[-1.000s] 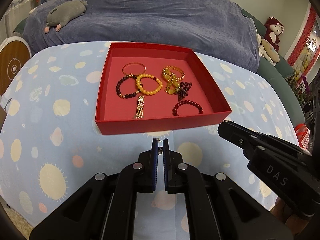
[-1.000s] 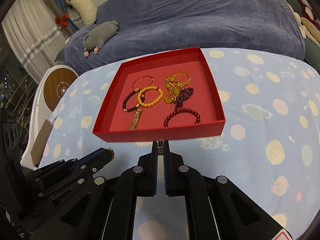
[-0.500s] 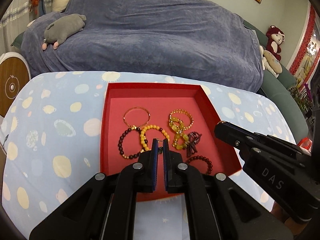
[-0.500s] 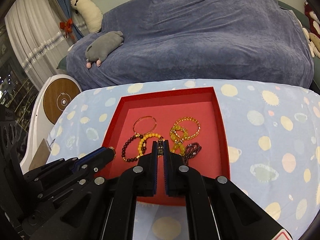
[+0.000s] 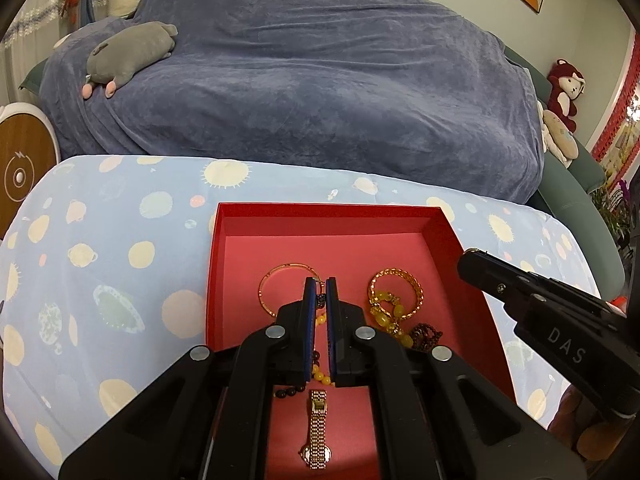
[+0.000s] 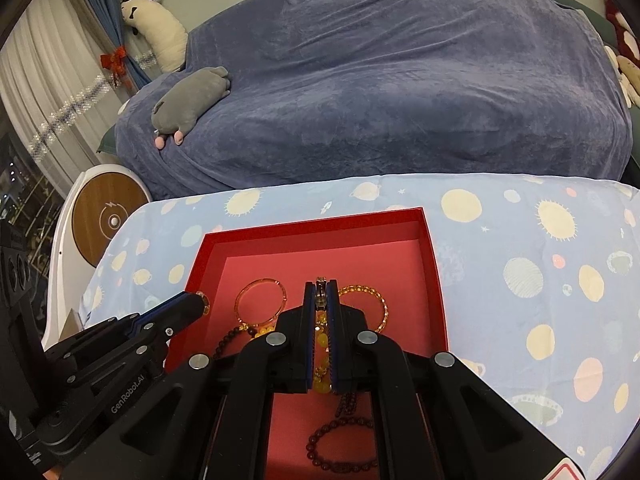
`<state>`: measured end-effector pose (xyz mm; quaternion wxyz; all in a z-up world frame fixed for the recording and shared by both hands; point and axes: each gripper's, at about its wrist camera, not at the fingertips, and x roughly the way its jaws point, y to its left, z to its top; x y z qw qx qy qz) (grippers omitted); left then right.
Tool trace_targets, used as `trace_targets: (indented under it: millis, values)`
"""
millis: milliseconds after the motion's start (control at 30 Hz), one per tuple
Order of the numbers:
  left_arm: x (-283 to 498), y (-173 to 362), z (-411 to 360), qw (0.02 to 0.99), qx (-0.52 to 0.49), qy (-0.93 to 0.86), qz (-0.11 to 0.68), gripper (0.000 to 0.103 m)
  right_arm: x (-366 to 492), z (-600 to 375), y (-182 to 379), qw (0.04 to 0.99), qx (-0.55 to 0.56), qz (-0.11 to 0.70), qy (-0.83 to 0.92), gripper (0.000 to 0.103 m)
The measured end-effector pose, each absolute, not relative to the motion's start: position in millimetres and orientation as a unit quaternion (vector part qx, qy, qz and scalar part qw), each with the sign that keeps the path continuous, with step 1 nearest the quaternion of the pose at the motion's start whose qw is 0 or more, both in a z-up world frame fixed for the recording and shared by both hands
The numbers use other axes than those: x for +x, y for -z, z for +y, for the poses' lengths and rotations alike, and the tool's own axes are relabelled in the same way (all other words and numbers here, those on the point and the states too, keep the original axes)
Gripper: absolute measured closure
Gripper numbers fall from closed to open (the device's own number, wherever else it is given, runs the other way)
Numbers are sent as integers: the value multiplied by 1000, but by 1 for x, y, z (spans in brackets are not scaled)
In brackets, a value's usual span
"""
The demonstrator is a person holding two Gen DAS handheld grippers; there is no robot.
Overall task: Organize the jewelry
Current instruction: 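Lower the gold ring into the red box and open the right tool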
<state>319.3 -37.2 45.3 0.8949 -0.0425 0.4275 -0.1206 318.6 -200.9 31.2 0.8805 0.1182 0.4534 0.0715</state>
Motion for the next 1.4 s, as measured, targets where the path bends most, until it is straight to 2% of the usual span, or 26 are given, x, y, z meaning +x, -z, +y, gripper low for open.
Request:
trace_targets:
  millis: [467,533,600,667,700,733,800,1000,1400]
  values:
    - [360,-24,-33,880,-70,117,454,98,352,-204,1,862,120,487,-67,97]
    - [361,-22,-32,879,-72,116,457,97,351,-205,2,864,120,486,-62,91]
    - [360,-21,-31,880,-70,112,457,90,350,-206,2,864,121,485,-56,89]
    - [358,-22,-30,882,-71,106,453,74,347,-206,-1,867,117,482,-53,79]
    - [356,-24,-28,884,-73,102,451,69,345,-207,-2,868,114,480,-50,76]
    - [355,-25,-27,886,-75,100,447,65,342,-206,-4,870,110,478,-48,68]
    - [351,-27,-25,887,-75,97,445,61,336,-206,-8,874,106,473,-45,59]
    - [325,-32,-25,889,-60,95,443,61,312,-205,-16,876,103,469,-40,50]
    - [241,-39,-20,884,-56,82,457,61,226,-202,-22,870,118,478,-23,50]
